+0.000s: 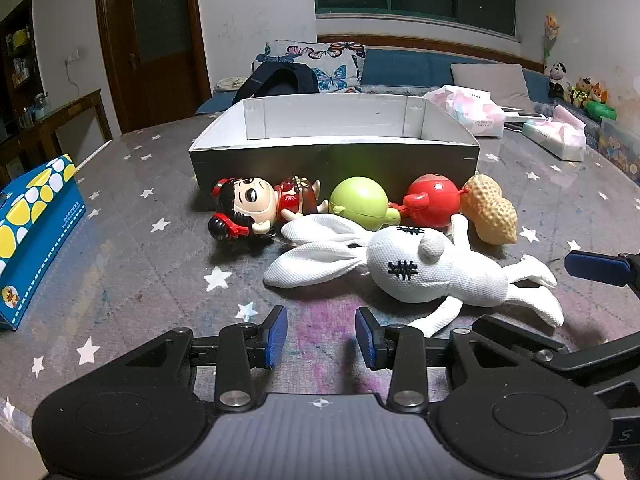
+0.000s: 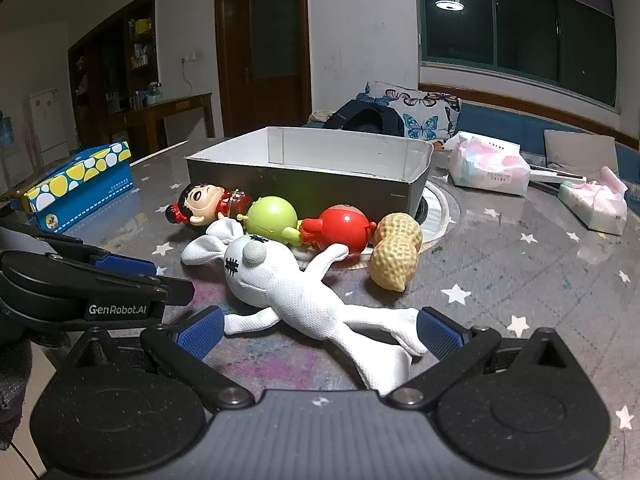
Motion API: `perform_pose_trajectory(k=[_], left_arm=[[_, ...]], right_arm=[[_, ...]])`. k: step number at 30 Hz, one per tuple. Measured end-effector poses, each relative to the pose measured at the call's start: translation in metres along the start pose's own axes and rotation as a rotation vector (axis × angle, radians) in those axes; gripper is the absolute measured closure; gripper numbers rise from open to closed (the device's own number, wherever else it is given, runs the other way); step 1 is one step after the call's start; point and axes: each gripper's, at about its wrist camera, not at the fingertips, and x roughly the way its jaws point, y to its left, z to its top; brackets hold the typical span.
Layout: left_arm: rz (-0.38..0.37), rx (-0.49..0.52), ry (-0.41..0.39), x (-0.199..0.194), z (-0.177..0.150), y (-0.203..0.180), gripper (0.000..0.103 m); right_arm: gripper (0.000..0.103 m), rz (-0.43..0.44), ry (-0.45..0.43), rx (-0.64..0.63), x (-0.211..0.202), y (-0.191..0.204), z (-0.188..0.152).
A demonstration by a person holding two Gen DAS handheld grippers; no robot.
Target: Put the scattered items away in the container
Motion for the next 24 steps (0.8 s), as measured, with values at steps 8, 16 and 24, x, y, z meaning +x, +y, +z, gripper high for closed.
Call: perform_pose_trajectory(k=[8,16,24], left_arm=[[0.005,-0.004,0.006,0.0003,0.0002,-0.0002,0.063],[0.006,-0.006,0.005,0.0012,0.002,-0.0001,0.063],[0.005,-0.011,0.007,0.0036,0.0045,0.0015,0.063]], right_arm=[[0.0,-0.004,0.004,0.005,-0.012,0.003,-0.0022],[0.0,0.002,0.019,0.002,-0.0107,0.0035,-0.0022],[0.0,0.004,0.024,0.006,-0.0079,0.0018,-0.0015]])
